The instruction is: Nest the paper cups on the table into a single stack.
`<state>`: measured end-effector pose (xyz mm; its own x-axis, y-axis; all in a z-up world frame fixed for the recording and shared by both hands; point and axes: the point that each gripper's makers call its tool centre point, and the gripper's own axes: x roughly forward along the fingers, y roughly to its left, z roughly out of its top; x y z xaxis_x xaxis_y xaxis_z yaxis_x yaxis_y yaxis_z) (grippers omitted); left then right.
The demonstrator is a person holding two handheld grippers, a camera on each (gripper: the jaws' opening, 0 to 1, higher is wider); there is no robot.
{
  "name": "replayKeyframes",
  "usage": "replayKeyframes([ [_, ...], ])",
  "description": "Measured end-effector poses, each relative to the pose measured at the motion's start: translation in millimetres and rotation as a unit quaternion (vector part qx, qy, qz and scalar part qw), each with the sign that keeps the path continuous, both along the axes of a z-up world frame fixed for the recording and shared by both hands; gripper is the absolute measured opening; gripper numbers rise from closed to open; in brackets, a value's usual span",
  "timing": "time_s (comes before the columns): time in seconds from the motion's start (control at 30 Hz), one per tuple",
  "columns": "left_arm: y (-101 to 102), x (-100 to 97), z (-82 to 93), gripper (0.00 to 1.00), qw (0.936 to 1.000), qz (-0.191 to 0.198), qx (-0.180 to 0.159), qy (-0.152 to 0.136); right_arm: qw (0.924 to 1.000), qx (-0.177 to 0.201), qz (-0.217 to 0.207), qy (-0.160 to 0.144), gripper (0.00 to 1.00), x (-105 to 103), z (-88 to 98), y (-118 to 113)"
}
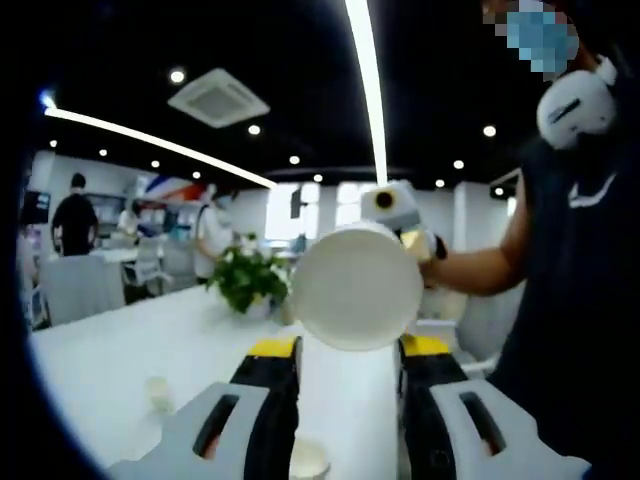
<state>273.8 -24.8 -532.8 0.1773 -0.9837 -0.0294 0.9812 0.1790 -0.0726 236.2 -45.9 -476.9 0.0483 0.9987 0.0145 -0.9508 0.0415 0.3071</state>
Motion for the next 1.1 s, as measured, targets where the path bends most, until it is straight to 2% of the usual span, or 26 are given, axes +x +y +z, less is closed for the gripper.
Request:
replayKeyframes([
  [0.07, 2, 2.0, -1.1, 0.42, 1.0000, 0.008, 0.004, 0.002, 1.0000, 0.000, -0.002, -0.004, 0.00, 1, 3.9, 0],
  [0.13, 4, 6.7, -1.9, 0.55, 0.9997, 0.023, 0.005, 0.004, 0.9999, -0.002, -0.003, -0.010, 0.00, 3, 7.3, -1],
  [0.2, 9, 16.0, -4.8, 0.70, 0.9984, 0.054, 0.012, 0.002, 0.9997, -0.009, -0.008, -0.019, 0.00, 6, 11.8, -2],
  [0.3, 27, 36.4, -17.7, 0.95, 0.9911, 0.129, 0.023, 0.023, 0.9971, -0.057, -0.008, -0.049, 0.00, 13, 12.6, -6],
  [0.33, 32, 41.1, -21.8, 0.98, 0.9887, 0.146, 0.026, 0.025, 0.9962, -0.073, -0.009, -0.046, 0.00, 14, 11.8, -8],
  [0.43, 50, 47.5, -37.7, 0.98, 0.9815, 0.185, 0.043, 0.027, 0.9897, -0.125, -0.017, -0.068, 0.00, 24, 13.4, -11],
  [0.5, 70, 53.0, -59.5, 0.98, 0.9677, 0.239, 0.076, 0.027, 0.9839, -0.157, -0.027, -0.081, 0.00, 32, 16.9, -13],
  [0.6, 88, 47.4, -80.9, 0.98, 0.9568, 0.277, 0.063, 0.062, 0.9711, -0.211, -0.030, -0.108, 0.00, 40, 19.5, -14],
  [0.63, 95, 44.4, -89.6, 0.98, 0.9510, 0.295, 0.063, 0.070, 0.9682, -0.222, -0.028, -0.112, 0.00, 41, 19.7, -14],
  [0.67, 101, 41.8, -100.6, 0.98, 0.9456, 0.308, 0.075, 0.071, 0.9642, -0.234, -0.016, -0.125, 0.00, 39, 20.9, -12],
  [0.7, 111, 36.6, -120.7, 0.98, 0.9371, 0.324, 0.110, 0.069, 0.9621, -0.239, -0.008, -0.131, 0.00, 38, 21.8, -10],
  [0.77, 120, 26.3, -143.4, 0.98, 0.9281, 0.337, 0.129, 0.090, 0.9566, -0.260, -0.006, -0.132, 0.00, 40, 19.9, -9],
  [0.8, 121, 17.5, -153.6, 0.98, 0.9271, 0.339, 0.121, 0.106, 0.9498, -0.280, 0.000, -0.140, 0.00, 41, 16.8, -9],
  [0.83, 123, 13.2, -158.5, 0.98, 0.9273, 0.339, 0.120, 0.103, 0.9434, -0.298, 0.005, -0.145, 0.00, 41, 13.7, -9],
  [0.87, 126, 6.7, -166.2, 0.98, 0.9245, 0.346, 0.125, 0.101, 0.9320, -0.326, 0.007, -0.158, 0.00, 44, 10.0, -10],
  [0.93, 128, -2.0, -175.9, 0.98, 0.9209, 0.355, 0.131, 0.094, 0.9168, -0.358, 0.016, -0.175, 0.00, 44, 8.0, -8],
  [1.0, 126, -9.4, -183.9, 0.98, 0.9207, 0.352, 0.145, 0.087, 0.9069, -0.381, 0.026, -0.178, 0.00, 44, 7.6, -6],
  [1.1, 119, -18.1, -193.6, 0.98, 0.9236, 0.343, 0.143, 0.096, 0.8780, -0.438, 0.042, -0.188, 0.00, 46, 4.1, -5],
])
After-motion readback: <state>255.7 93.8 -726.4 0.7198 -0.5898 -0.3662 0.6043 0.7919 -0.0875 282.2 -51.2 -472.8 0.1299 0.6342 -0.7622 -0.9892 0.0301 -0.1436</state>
